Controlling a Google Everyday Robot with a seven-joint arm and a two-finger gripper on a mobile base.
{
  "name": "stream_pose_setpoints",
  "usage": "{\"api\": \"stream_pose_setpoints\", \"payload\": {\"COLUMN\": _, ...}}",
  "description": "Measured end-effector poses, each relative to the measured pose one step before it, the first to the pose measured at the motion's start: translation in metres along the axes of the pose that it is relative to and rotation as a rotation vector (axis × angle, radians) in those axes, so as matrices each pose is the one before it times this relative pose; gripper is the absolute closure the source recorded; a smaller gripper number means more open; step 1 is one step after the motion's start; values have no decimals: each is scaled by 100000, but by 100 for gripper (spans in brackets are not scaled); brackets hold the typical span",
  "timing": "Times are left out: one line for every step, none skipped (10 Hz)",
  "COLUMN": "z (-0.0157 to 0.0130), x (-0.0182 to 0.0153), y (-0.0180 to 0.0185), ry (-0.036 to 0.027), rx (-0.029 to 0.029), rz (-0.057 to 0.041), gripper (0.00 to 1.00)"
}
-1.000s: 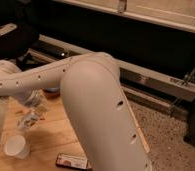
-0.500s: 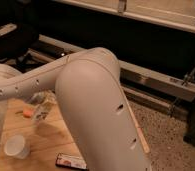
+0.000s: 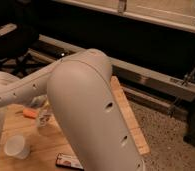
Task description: Stand the bottle upright
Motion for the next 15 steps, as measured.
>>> {"api": "stream_pose_setpoints", "payload": {"z": 61, "x": -162, "y": 77, "ry": 678, "rx": -21, "rz": -594, "gripper": 78}}
{"api": "stream_pose_setpoints", "payload": {"z": -16, "x": -154, "y": 49, "ry": 620, "rx": 131, "rz": -597, "gripper": 78}}
{"api": "stream_pose_setpoints", "payload": {"z": -17, "x": -168, "y": 66, "ry": 722, "rx": 130, "rz": -711, "gripper": 78}}
{"api": "stream_pose_setpoints", "payload": {"z": 40, "x": -25, "y": 38, "ry": 791, "rx": 53, "rz": -402, "gripper": 78}}
{"api": "stream_pose_setpoints", "payload": {"z": 42, "x": 17, "y": 6, "ry": 837, "rx": 103, "rz": -355, "gripper": 78}}
{"api": "stream_pose_setpoints", "payload": {"z": 20, "x": -38, "y": 1, "ry": 846, "rx": 108, "rz": -434, "gripper": 78}}
{"api": "stream_pose_setpoints", "payload": {"z": 6, "x": -73, "y": -20, "ry": 563, "rx": 94, "rz": -340, "gripper": 78}}
{"api": "stream_pose_setpoints", "payload": {"z": -24, "x": 6, "y": -12, "ry": -37, "rx": 31, "rz": 27, "gripper": 78}}
{"api": "stream_pose_setpoints", "payload": {"z": 40, "x": 43, "y": 3, "ry": 38, "rx": -60, "rz": 40, "gripper": 78}}
{"api": "stream_pose_setpoints", "payload": {"z": 28, "x": 27, "y": 6, "ry": 23, "rx": -48, "rz": 42, "gripper": 78}}
{"api": "stream_pose_setpoints", "payload": {"z": -28, "x": -37, "y": -2, "ry": -15, "rx": 51, "rz": -63, "gripper": 78}}
{"api": "stream_pose_setpoints", "payload": {"z": 55, "x": -82, "y": 31, "ry": 48, "rx": -89, "rz": -161, "gripper": 78}}
{"api": "stream_pose_setpoints", "payload": {"z": 6, "x": 12, "y": -3, "ry": 2, "rx": -8, "rz": 28, "gripper": 78}}
{"api": "stream_pose_setpoints", "payload": {"z": 89, "x": -129, "y": -60, "ry": -147, "rx": -244, "rz": -18, "gripper": 78}}
{"api": "stream_pose_setpoints", "payload": {"z": 147, "x": -320, "y": -50, "ry": -771, "rx": -680, "rz": 58, "gripper": 78}}
